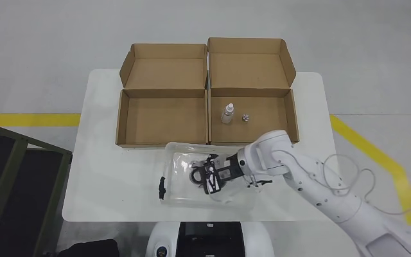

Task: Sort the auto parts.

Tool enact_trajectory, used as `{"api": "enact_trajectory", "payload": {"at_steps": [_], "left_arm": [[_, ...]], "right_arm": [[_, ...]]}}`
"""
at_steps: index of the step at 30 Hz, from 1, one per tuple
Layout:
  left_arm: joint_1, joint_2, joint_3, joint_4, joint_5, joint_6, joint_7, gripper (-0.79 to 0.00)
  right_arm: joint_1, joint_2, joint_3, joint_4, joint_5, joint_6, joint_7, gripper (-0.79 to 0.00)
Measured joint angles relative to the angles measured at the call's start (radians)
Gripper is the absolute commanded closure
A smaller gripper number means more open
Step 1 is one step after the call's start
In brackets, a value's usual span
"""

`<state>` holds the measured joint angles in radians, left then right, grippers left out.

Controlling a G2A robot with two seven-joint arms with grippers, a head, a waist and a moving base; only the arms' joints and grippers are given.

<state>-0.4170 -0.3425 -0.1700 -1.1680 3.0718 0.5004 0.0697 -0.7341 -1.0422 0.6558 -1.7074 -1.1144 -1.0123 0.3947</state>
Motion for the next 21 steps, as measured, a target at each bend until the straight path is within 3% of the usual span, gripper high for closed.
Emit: {"api": "enact_trajectory", "payload": {"at_steps": [10,21], "left_arm": [[0.000,0.000,0.000,0.000,0.000,0.000,0.000,-0.785],[0.000,0.000,0.000,0.000,0.000,0.000,0.000,-0.785]], "right_arm": [[0.033,0.022,0.046,-0.039,0.073,0.000,-0.079,0.000],[0.021,0.047,0.185,-0.077,0.092,0.001,-0.214,0.000]]}}
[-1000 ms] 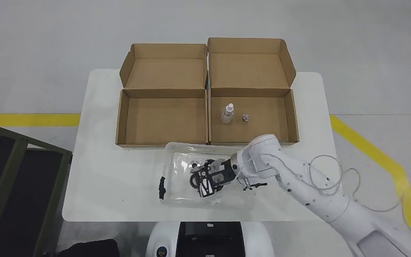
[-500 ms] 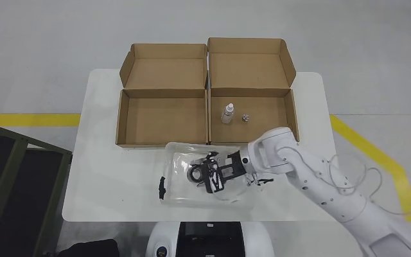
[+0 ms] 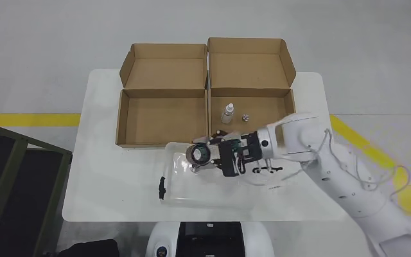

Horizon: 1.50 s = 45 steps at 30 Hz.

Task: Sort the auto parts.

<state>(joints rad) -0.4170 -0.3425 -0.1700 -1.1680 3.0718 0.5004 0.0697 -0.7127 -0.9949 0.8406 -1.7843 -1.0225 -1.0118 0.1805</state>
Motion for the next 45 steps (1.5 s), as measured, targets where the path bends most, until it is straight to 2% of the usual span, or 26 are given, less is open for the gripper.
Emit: {"api": "enact_trajectory", "payload": {"at_steps": [11,23,34,45], "left_arm": [[0.000,0.000,0.000,0.000,0.000,0.000,0.000,-0.785],[0.000,0.000,0.000,0.000,0.000,0.000,0.000,-0.785],[0.000,0.000,0.000,0.000,0.000,0.000,0.000,-0.785],[0.000,0.000,0.000,0.000,0.000,0.000,0.000,-0.785]], "right_arm": [[-0.037,0.014,0.141,0.036,0.028,0.003,-0.137,0.000],[-0.057,0.020,0.228,0.078,0.048,-0.001,-0.229,0.000],[-0.078,0.023,0.259,0.083,0.050,-0.001,-0.269,0.000],[-0.069,0.017,0.231,0.092,0.058,-0.001,-0.270,0.000]]}}
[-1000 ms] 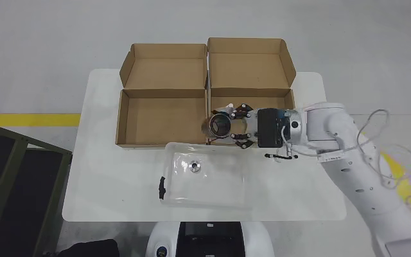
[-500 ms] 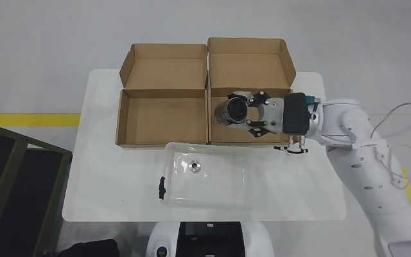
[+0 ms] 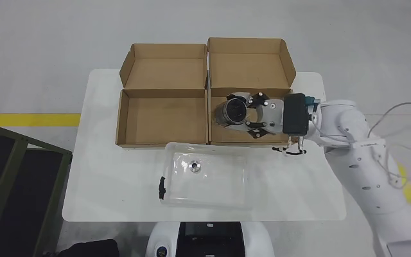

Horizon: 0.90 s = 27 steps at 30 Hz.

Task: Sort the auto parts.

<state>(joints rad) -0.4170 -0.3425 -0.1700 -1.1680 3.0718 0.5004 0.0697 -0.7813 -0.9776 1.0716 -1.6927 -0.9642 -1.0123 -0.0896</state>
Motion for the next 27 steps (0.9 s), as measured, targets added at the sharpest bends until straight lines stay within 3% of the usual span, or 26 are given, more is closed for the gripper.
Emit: {"api": "enact_trajectory", "payload": {"at_steps": [13,27], "left_arm": [[0.000,0.000,0.000,0.000,0.000,0.000,0.000,-0.785],[0.000,0.000,0.000,0.000,0.000,0.000,0.000,-0.785]], "right_arm": [[0.060,-0.034,-0.121,0.047,-0.011,0.005,0.077,0.000],[0.193,-0.129,-0.347,0.221,-0.050,0.080,0.122,0.000]]}}
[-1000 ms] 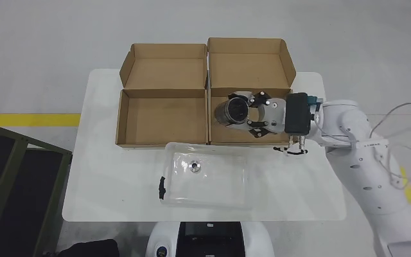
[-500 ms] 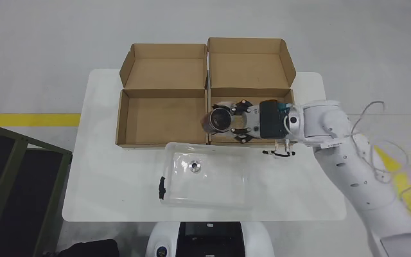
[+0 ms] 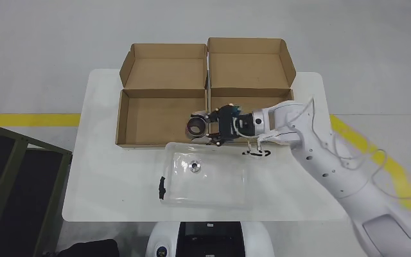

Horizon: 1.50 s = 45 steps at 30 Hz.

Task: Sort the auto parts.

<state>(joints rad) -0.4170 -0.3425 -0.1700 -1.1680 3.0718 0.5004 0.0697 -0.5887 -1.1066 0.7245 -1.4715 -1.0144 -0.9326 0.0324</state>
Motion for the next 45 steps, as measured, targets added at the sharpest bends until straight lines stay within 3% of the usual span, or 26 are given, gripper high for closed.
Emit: {"api": "enact_trajectory", "payload": {"at_steps": [13,25,45], "left_arm": [[0.000,0.000,0.000,0.000,0.000,0.000,0.000,-0.785],[0.000,0.000,0.000,0.000,0.000,0.000,0.000,-0.785],[0.000,0.000,0.000,0.000,0.000,0.000,0.000,-0.785]], "right_arm": [[0.141,-0.125,-0.170,0.219,0.001,0.088,0.011,0.000],[0.246,-0.272,-0.294,0.450,-0.008,0.148,-0.013,0.000],[0.324,-0.497,-0.399,0.816,-0.044,0.167,-0.050,0.000]]}}
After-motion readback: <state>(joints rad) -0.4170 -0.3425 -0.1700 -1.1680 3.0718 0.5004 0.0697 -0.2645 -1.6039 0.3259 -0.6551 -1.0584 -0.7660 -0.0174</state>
